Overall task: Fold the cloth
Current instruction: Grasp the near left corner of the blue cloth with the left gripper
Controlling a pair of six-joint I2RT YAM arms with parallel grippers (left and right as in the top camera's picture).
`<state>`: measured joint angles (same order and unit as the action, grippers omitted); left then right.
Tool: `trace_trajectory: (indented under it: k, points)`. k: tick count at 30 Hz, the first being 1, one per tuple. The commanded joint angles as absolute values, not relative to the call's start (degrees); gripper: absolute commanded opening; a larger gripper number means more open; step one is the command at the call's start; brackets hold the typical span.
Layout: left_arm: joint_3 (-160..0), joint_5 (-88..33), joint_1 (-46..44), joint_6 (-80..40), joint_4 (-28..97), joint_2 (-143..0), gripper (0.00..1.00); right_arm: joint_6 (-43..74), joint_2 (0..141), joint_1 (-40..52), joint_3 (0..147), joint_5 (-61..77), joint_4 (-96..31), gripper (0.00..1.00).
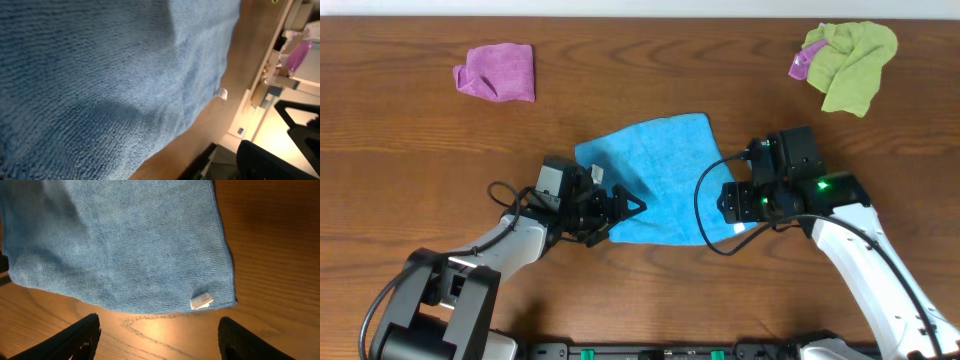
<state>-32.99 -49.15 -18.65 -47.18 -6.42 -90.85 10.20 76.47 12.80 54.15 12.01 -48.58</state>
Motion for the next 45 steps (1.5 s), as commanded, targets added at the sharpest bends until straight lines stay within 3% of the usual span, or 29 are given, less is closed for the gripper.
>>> trace_trajectory:
  k: [1,21,30,45]
  points:
    - [-32.7,-54.4,-18.7,-48.7,-6.4,-90.6,0.95,9.5,75.6,12.3,54.0,12.3,-48.6,0.76]
    - [-32.7,-67.6,-18.7,-53.8,-5.7,-90.6,0.95,9.5,75.6,12.3,54.0,12.2,-48.7,0.75]
    - [-32.7,-60.2,-18.9,-45.2,8.8,-90.6,0.95,9.5,75.6,12.3,54.0,5.1,-50.1,0.74]
    - [-32.7,-53.3,-28.6,-55.0,3.3,-90.6,0.96,7.9,75.7,5.9,54.0,3.1,-50.2,0.73]
